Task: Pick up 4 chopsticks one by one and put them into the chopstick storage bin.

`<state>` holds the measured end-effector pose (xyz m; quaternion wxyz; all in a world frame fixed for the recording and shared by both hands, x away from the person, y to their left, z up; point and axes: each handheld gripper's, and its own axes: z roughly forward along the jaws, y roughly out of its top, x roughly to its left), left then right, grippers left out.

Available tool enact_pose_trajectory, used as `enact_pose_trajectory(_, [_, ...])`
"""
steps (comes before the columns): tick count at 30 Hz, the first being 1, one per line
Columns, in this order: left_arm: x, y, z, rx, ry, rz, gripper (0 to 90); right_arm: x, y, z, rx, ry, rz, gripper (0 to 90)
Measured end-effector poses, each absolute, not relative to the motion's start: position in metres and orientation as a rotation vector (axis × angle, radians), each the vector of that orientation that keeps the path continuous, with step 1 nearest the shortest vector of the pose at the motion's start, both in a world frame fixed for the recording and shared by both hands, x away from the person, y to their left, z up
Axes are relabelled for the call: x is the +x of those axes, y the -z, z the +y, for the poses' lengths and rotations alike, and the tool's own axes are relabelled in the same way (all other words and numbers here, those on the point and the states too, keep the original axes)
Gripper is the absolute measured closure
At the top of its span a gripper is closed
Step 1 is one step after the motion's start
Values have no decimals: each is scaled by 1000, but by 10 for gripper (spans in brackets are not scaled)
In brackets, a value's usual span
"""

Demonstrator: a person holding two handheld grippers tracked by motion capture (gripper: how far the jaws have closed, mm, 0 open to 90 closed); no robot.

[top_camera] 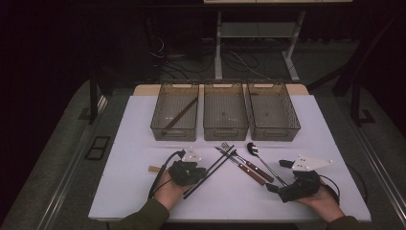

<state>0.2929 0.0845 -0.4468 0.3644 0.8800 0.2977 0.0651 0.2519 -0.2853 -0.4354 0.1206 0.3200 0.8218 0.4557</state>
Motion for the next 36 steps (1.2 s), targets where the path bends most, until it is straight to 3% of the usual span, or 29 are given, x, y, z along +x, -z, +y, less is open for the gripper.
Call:
enact_pose_trajectory(28, [291,445,84,2248,-219,819,855,252,435,-285,933,-1334,2397,12])
enact_pose_trajectory(36, [292,438,86,2220,-175,791,855,252,435,-285,936,-1334,2398,12])
